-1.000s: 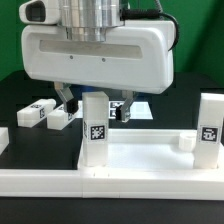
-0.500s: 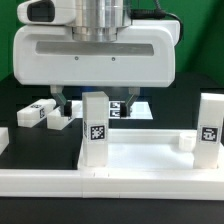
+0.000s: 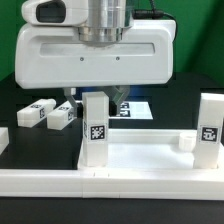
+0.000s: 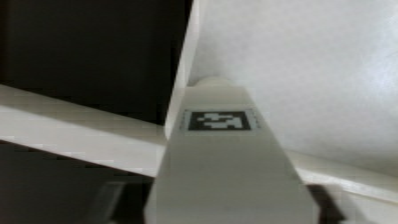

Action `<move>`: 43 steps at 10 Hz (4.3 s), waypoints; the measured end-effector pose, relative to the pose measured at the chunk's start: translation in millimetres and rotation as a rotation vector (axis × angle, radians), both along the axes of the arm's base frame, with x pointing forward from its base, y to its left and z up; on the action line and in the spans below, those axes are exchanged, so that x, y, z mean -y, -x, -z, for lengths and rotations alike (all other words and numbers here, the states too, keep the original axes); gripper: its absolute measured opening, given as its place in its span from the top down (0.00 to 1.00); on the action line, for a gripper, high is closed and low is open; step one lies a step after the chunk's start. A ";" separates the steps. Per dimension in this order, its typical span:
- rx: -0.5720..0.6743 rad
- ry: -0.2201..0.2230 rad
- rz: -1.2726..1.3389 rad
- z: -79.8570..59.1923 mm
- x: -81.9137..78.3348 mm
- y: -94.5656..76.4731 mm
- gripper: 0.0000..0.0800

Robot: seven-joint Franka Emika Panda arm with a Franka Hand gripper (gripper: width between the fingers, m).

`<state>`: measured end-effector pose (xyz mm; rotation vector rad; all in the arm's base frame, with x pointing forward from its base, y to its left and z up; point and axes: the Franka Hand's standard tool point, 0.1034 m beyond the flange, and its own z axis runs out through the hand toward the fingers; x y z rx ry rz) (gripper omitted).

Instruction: Assemble desk

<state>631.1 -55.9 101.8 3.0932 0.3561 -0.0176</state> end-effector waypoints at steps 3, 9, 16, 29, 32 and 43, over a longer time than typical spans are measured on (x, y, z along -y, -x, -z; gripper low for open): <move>0.000 0.000 0.006 0.1 0.1 0.1 0.64; 0.008 -0.024 0.367 0.3 0.8 0.5 0.64; 0.007 -0.062 1.067 0.5 1.7 0.6 0.64; 0.010 -0.061 0.729 0.4 0.3 0.4 0.19; 0.020 -0.047 0.476 -0.2 1.6 -1.1 0.19; 0.047 0.018 -0.128 -0.6 1.5 -7.0 0.51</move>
Offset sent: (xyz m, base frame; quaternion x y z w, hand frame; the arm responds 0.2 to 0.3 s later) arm 0.0000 0.0000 0.0000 0.0000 0.0000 0.0650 0.9979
